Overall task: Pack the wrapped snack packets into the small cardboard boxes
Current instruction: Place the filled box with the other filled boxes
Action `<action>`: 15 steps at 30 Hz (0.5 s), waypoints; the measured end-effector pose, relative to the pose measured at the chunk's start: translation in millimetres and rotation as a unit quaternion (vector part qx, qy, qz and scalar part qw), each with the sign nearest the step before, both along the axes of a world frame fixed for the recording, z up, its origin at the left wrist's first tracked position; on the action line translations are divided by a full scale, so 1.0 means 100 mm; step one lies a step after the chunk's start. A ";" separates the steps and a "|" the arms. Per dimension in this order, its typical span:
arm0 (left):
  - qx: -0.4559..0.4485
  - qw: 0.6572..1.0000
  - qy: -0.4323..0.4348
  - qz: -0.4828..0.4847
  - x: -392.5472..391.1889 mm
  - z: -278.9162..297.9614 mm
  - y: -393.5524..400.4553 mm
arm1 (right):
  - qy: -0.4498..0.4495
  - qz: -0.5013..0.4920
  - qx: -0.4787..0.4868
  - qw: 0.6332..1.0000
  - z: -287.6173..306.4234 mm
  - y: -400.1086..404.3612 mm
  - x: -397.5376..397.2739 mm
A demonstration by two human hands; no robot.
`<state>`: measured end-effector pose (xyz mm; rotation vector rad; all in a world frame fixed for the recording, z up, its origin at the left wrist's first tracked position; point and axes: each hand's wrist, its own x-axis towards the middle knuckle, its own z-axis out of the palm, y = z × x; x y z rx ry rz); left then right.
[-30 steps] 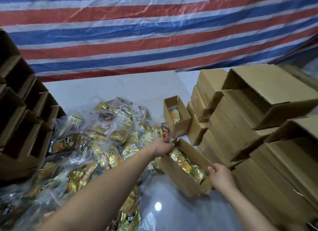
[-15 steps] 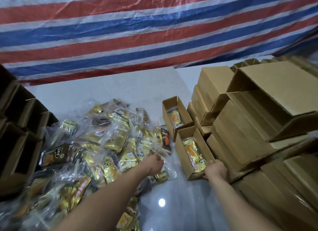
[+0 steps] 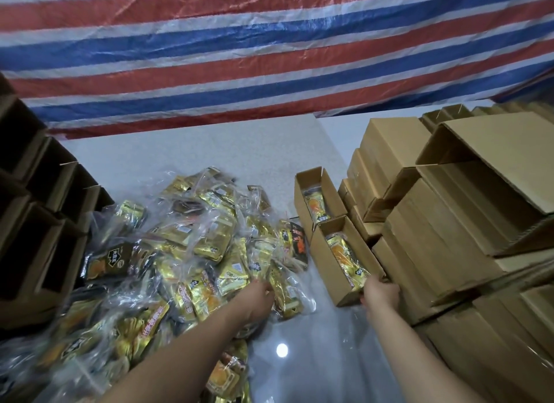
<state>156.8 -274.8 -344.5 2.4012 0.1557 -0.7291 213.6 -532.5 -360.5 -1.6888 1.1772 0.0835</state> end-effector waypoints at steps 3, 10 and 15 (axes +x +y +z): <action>-0.014 0.998 -0.058 0.028 -0.10 0.10 0.11 | -0.017 -0.025 0.092 0.995 0.00 0.02 -0.05; -0.005 0.989 -0.128 0.074 -0.55 0.31 0.60 | -0.006 -0.038 0.130 0.991 0.20 0.10 -0.14; -0.008 0.979 -0.132 0.152 -0.99 0.42 1.04 | -0.061 0.071 -0.178 0.980 0.53 0.53 -0.39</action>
